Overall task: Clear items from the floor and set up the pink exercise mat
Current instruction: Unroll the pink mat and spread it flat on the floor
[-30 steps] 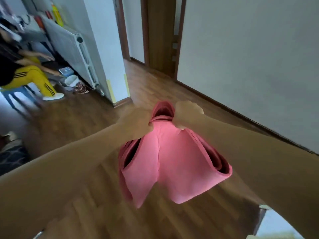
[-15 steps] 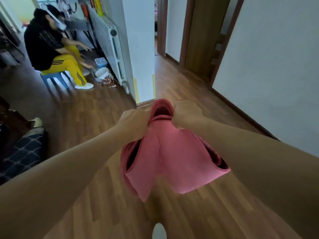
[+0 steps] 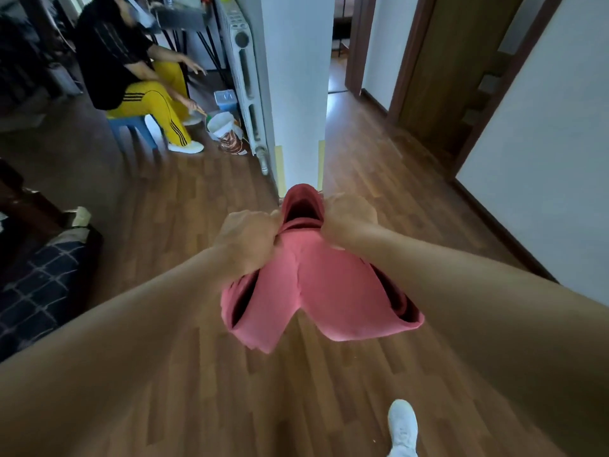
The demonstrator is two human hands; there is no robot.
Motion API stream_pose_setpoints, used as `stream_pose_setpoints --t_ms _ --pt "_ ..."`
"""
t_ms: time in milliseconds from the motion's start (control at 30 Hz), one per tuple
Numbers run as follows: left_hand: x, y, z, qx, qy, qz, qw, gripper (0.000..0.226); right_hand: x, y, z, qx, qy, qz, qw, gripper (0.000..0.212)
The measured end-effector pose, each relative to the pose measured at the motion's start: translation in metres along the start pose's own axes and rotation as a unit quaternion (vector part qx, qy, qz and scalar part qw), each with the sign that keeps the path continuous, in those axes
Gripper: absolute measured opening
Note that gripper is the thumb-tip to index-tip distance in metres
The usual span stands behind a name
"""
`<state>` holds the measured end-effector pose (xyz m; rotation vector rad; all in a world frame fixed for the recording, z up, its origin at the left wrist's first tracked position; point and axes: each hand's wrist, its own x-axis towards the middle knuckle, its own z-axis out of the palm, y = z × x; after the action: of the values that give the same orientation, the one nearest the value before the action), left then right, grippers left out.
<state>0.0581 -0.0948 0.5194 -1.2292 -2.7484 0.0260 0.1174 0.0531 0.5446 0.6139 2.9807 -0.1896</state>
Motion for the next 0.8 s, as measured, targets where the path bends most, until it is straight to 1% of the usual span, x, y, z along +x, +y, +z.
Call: stream_pose_setpoints --t_ms 200,300,367,433,500,533,600,667,700,767,800 --pt "0.069 0.012 0.069 0.053 -0.012 -0.060 0.997 0.024 0.094 0.043 0.041 -0.022 -0.004 -0.085 0.996 0.037" --pt "0.097 0.014 0.111 0.071 -0.009 -0.079 0.994 0.023 0.135 0.056 0.073 -0.041 0.007 -0.097 0.994 0.035" --pt "0.108 0.014 0.138 0.083 -0.002 -0.077 0.994 0.024 0.154 0.061 0.095 -0.047 0.027 -0.105 0.993 0.032" --pt "0.119 0.014 0.181 0.090 0.017 -0.077 0.993 0.023 0.173 0.067 0.132 -0.056 0.040 -0.107 0.992 0.031" --pt "0.122 0.014 0.224 0.079 0.053 -0.063 0.993 0.017 0.187 0.073 0.171 -0.060 0.062 -0.121 0.989 0.031" --pt "0.121 0.015 0.245 0.081 0.068 -0.041 0.994 0.014 0.191 0.077 0.191 -0.063 0.074 -0.131 0.987 0.031" --pt "0.118 0.018 0.295 0.090 0.101 0.003 0.991 0.017 0.195 0.086 0.239 -0.075 0.084 -0.152 0.982 0.032" --pt "0.116 0.024 0.344 0.074 0.123 0.022 0.989 0.010 0.194 0.098 0.285 -0.090 0.092 -0.168 0.977 0.030" --pt "0.117 0.027 0.364 0.070 0.134 0.026 0.988 0.012 0.196 0.104 0.304 -0.095 0.096 -0.168 0.977 0.030" --pt "0.124 0.026 0.385 0.068 0.164 0.030 0.984 0.017 0.202 0.111 0.326 -0.071 0.104 -0.159 0.979 0.032" --pt "0.126 0.023 0.389 0.073 0.183 0.026 0.980 0.019 0.206 0.111 0.332 -0.033 0.102 -0.155 0.982 0.033"
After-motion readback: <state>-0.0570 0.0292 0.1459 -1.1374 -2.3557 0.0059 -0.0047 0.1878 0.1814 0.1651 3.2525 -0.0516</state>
